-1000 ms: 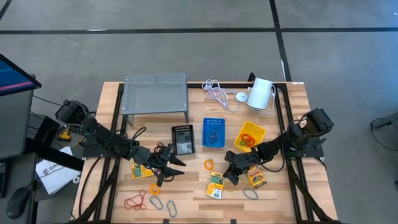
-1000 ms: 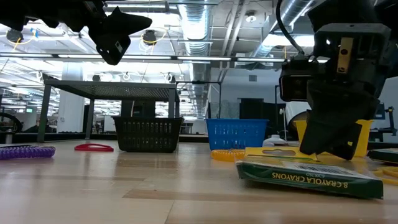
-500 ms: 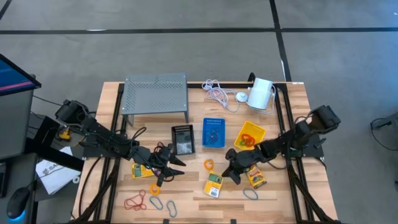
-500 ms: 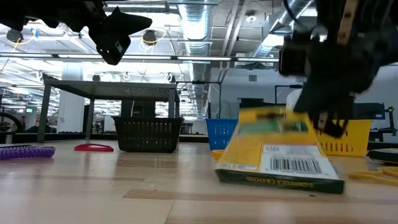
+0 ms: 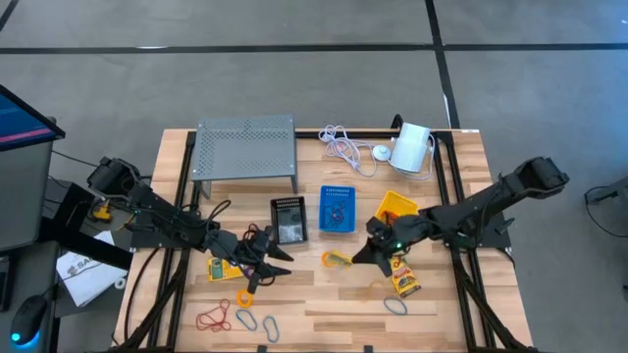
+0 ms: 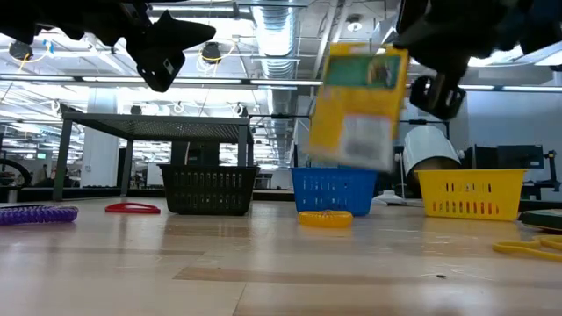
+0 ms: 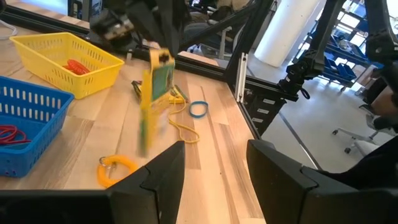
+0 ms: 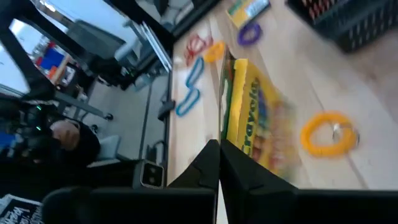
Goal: Pick & Place Office Desk Supplies
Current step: Put the crayon box into the black basket
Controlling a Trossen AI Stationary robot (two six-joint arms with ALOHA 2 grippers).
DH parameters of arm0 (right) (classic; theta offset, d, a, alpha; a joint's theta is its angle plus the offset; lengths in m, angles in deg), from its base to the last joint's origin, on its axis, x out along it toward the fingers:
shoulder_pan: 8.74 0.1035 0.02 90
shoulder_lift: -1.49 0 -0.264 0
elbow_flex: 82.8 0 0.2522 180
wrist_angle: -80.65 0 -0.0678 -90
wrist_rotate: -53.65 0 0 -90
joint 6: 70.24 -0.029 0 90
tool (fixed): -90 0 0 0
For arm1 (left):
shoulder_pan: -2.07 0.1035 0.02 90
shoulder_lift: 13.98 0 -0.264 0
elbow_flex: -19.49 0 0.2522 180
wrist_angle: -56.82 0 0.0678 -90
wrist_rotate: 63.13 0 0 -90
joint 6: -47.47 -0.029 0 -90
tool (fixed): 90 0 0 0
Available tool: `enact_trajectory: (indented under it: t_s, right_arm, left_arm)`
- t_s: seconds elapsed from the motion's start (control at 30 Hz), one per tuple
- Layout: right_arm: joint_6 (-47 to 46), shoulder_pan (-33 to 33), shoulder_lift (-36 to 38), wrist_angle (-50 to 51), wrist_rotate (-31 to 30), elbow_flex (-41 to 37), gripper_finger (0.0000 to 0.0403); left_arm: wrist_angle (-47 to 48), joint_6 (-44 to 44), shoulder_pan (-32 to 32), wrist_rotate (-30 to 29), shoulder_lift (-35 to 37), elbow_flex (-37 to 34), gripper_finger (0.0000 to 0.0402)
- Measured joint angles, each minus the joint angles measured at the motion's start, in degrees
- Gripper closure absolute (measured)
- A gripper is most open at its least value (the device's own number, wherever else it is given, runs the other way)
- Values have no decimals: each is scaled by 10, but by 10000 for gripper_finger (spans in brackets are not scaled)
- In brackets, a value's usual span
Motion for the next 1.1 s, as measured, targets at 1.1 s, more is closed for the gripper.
enact_trajectory:
  t_s: [1.1]
  right_arm:
    - [118,-51,131,49,39,10,403]
  left_arm:
    - [55,-78,166,54,0,81,143]
